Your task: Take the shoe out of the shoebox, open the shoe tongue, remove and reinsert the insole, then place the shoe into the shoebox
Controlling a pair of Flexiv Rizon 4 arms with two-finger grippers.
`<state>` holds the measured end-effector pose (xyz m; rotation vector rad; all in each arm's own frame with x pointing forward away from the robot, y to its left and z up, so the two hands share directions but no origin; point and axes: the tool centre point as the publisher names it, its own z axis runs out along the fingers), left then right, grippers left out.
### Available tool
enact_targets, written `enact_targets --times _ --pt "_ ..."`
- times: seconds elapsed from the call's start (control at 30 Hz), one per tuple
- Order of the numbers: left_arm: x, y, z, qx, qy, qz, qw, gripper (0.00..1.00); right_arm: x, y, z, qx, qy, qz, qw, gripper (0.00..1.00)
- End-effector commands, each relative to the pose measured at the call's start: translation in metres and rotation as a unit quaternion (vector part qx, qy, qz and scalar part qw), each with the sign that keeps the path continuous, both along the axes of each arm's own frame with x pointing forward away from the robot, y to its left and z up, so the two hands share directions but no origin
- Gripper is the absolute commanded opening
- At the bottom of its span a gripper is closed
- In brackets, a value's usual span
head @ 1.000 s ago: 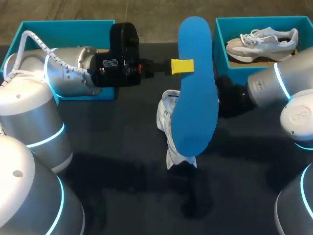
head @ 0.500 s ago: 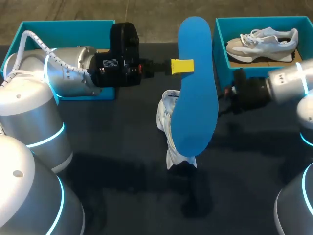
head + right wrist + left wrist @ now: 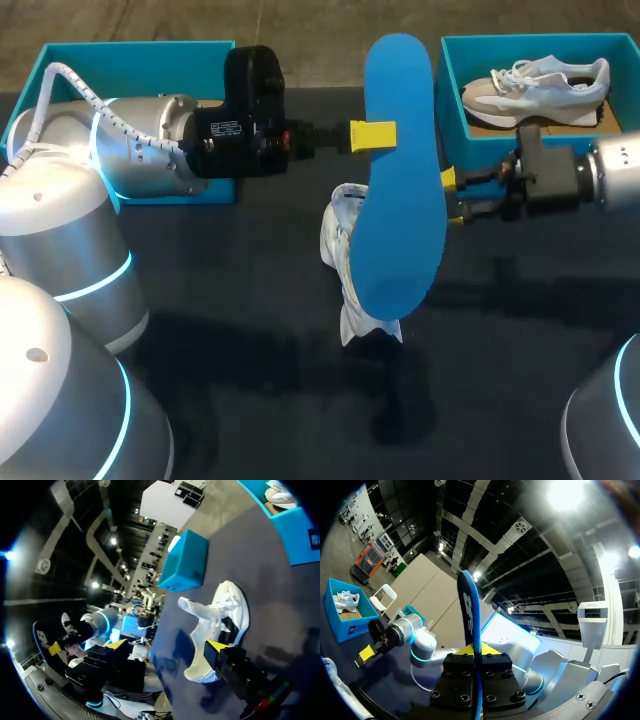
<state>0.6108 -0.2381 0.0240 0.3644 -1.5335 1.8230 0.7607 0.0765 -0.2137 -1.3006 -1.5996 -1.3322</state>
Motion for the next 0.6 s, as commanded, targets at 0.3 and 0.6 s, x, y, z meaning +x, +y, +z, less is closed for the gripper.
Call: enact_targets --times 0.3,0.6 --pt "0.0003 -0.0011 -0.0005 -0.001 0.000 0.000 1.000 0.00 -0.0036 0.0121 0.0126 0.002 0.025 0.025 0.999 1.00" --pt "0.0003 -0.0011 -0.0005 -0.001 0.000 0.000 1.000 0.00 -0.0036 0.0121 0.0126 0.002 0.025 0.025 0.999 1.00"
